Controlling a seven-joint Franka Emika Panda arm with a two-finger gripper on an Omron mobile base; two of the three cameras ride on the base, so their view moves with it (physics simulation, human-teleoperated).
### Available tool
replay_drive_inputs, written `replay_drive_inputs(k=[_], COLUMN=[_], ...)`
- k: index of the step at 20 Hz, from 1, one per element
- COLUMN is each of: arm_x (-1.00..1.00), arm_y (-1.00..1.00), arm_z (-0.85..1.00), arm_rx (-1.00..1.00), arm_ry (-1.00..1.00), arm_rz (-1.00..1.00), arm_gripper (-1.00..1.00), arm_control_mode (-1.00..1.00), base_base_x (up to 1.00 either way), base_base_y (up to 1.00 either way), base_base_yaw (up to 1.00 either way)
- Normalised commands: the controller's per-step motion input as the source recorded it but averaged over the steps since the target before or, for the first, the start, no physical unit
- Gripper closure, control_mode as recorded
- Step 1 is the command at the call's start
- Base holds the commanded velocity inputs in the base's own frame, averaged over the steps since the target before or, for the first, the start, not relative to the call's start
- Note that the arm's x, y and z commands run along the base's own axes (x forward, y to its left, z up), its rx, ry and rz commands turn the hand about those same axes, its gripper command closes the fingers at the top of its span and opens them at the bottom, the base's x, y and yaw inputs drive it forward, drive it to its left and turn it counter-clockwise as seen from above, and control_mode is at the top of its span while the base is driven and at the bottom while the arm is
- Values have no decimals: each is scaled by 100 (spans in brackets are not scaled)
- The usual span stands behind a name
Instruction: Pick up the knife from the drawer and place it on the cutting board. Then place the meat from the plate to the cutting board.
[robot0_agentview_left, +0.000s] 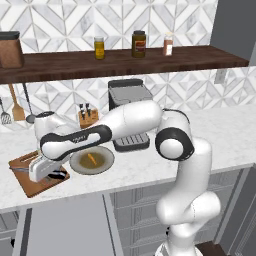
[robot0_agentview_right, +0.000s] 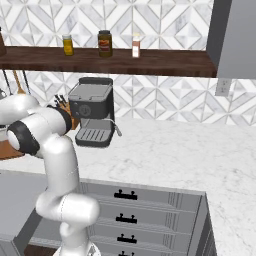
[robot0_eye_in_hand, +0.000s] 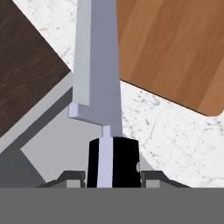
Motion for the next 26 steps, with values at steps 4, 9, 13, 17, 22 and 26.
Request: replay_drive_inputs(k=[4, 9, 13, 17, 22, 26], arm_x=[6, 24, 33, 30, 15, 6], arm_y=[20, 7, 0, 0, 0, 0], arm_z=[0, -4, -3, -19, -33, -35], arm_rx=[0, 0, 1, 2, 3, 4], arm_ry=[-22, -9, 0, 0, 0, -9], arm_rz=[0, 0, 0, 0, 0, 0], arm_gripper=[100, 100, 100, 100, 100, 100], arm_control_mode=[-100, -100, -100, -100, -100, -100], base_base_x=[0, 0, 0, 0, 0, 0], base_base_y=[0, 0, 0, 0, 0, 0], base_base_yaw=[0, 0, 0, 0, 0, 0])
